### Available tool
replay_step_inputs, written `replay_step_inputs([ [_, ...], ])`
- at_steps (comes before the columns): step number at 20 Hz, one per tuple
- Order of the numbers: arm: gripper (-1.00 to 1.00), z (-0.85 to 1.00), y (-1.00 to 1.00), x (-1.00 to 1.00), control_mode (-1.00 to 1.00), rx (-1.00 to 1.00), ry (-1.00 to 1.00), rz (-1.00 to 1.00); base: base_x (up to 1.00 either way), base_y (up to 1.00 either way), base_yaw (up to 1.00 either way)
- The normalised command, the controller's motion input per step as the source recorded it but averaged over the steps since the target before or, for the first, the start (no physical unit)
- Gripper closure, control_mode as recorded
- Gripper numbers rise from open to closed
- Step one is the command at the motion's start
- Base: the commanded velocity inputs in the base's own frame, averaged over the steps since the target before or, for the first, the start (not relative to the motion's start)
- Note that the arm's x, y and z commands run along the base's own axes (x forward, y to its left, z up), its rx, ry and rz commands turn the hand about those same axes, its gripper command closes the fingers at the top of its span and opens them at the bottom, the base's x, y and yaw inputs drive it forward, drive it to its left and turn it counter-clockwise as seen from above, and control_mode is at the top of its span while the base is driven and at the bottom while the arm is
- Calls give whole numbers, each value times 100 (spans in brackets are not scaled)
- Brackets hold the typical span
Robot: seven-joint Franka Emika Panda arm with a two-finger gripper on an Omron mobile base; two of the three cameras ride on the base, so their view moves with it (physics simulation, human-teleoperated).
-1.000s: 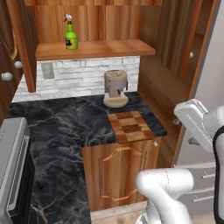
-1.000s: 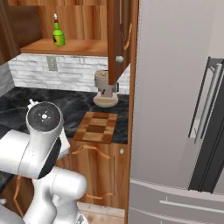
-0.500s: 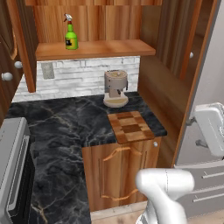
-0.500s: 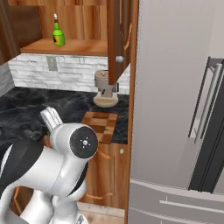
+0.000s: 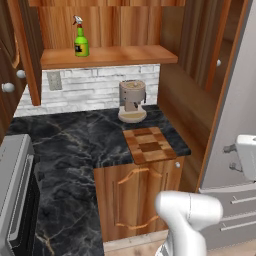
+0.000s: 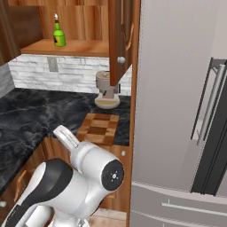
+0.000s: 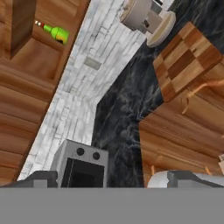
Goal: Move the cutting board and knife to the sink. Then move spray from the cabinet to the counter.
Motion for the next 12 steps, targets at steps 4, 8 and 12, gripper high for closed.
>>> replay_step_inputs([
  [4,-100,-50,0,27,-100,16,3,0,0,0,0],
  [8,-100,-49,0,24,-100,15,7,0,0,0,0],
  [12,-100,-45,3,28,-100,5,0,0,0,0,0],
])
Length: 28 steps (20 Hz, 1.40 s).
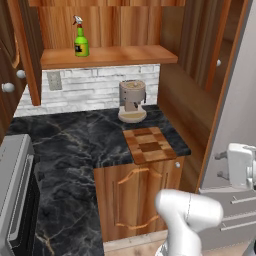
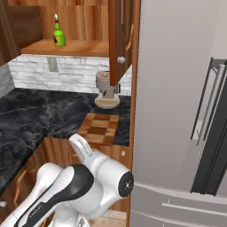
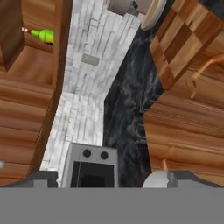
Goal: Move the cutting board and knife to the sink. Then move spray from the cabinet to the counter.
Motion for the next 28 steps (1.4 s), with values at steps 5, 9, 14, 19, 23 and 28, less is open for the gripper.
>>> replay_step_inputs([
  [5,-100,-43,10,36,-100,0,-5,0,0,0,0],
  [9,-100,-20,5,36,-100,0,-1,-2,0,0,0],
  [14,-100,-15,1,41,-100,0,0,0,0,0,0],
  [19,-100,-17,0,44,-100,1,6,0,0,0,0],
  [23,-100,-29,0,46,-100,1,8,0,0,0,0],
  [28,-100,-32,0,55,-100,1,8,0,0,0,0],
])
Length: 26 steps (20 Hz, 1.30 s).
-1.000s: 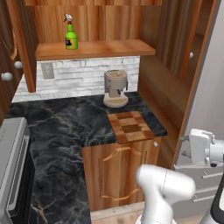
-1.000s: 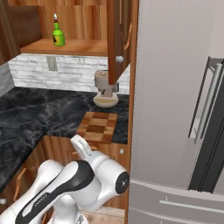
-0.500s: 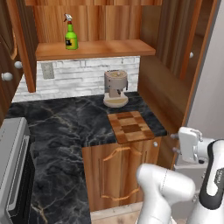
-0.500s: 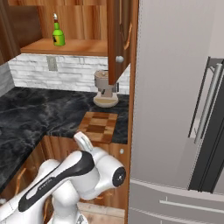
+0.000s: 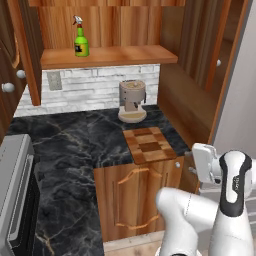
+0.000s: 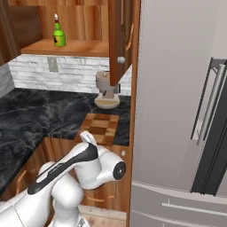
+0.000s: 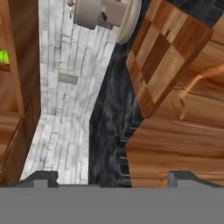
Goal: Move the cutting board and knife to the sink. Then move spray from the cabinet to the counter.
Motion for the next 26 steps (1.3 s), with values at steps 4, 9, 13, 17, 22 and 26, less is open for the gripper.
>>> replay_step_inputs([
  [4,-100,-44,0,58,-100,3,1,0,0,0,0],
  [9,-100,-44,0,55,-100,3,0,0,0,0,0],
  [13,-100,-40,0,27,-100,7,0,0,0,0,0],
  [17,-100,-41,0,25,-100,7,0,0,0,0,0],
  [22,-100,-33,0,1,-100,10,0,0,0,0,0],
  [26,-100,-22,0,0,-100,3,0,0,0,0,0],
])
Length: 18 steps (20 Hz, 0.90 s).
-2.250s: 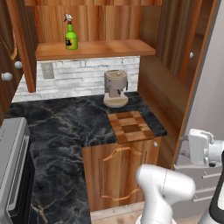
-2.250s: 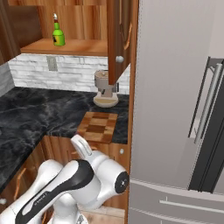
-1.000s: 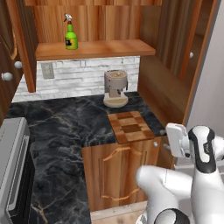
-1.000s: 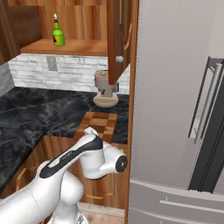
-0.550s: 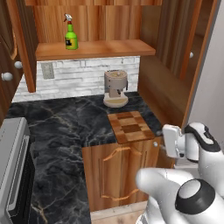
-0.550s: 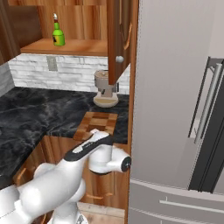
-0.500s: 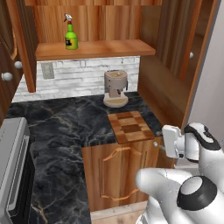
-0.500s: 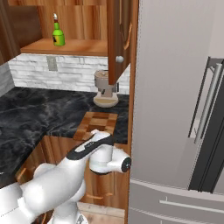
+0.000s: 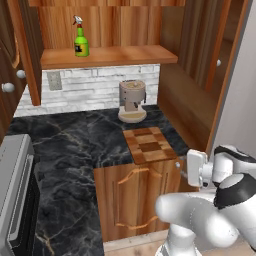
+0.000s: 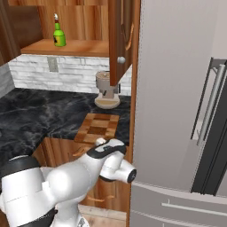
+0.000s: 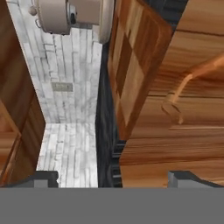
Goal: Move the cutting board and knife to the sink. Then move spray from the cabinet to the counter.
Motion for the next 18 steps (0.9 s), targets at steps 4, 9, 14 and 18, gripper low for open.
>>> replay_step_inputs([
  [4,-100,-11,14,5,-100,0,0,0,0,0,0],
  [9,-100,0,26,10,-100,0,-2,-4,0,0,0],
  [14,-100,0,10,9,-100,0,0,-3,0,0,0],
  [18,-100,0,3,17,-100,0,0,0,0,0,0],
])
